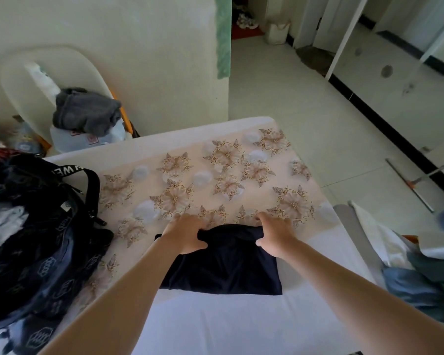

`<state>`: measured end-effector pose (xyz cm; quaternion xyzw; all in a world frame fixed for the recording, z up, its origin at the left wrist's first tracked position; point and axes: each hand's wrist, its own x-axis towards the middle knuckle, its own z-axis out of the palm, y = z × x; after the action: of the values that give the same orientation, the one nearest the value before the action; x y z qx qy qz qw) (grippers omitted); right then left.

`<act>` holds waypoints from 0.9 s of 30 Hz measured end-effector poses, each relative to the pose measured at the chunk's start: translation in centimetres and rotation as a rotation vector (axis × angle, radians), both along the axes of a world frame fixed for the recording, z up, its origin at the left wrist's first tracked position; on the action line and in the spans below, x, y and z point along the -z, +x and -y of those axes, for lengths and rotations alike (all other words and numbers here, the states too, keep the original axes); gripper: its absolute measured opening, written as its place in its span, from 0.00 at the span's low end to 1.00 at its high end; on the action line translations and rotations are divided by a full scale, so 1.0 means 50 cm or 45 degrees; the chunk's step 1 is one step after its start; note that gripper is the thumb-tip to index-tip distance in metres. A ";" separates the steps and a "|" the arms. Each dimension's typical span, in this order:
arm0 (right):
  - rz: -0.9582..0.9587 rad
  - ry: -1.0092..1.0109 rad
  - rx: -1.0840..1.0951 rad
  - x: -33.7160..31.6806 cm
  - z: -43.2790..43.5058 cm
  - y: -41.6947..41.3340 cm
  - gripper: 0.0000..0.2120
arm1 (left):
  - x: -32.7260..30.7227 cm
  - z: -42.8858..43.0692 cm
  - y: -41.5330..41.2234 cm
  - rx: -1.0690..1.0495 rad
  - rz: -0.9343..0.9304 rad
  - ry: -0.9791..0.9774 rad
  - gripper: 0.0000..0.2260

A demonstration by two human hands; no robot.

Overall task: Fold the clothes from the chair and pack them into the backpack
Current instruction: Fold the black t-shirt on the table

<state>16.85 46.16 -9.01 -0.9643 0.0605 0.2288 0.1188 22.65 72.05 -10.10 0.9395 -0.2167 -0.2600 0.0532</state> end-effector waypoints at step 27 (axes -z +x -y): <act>-0.814 0.774 0.135 -0.127 -0.006 -0.180 0.19 | -0.173 -0.105 -0.226 0.160 -0.449 0.250 0.13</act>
<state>7.84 46.48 -2.64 -0.7619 0.0736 0.5165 0.3838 11.36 77.29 -1.43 0.8646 -0.2360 -0.4432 -0.0178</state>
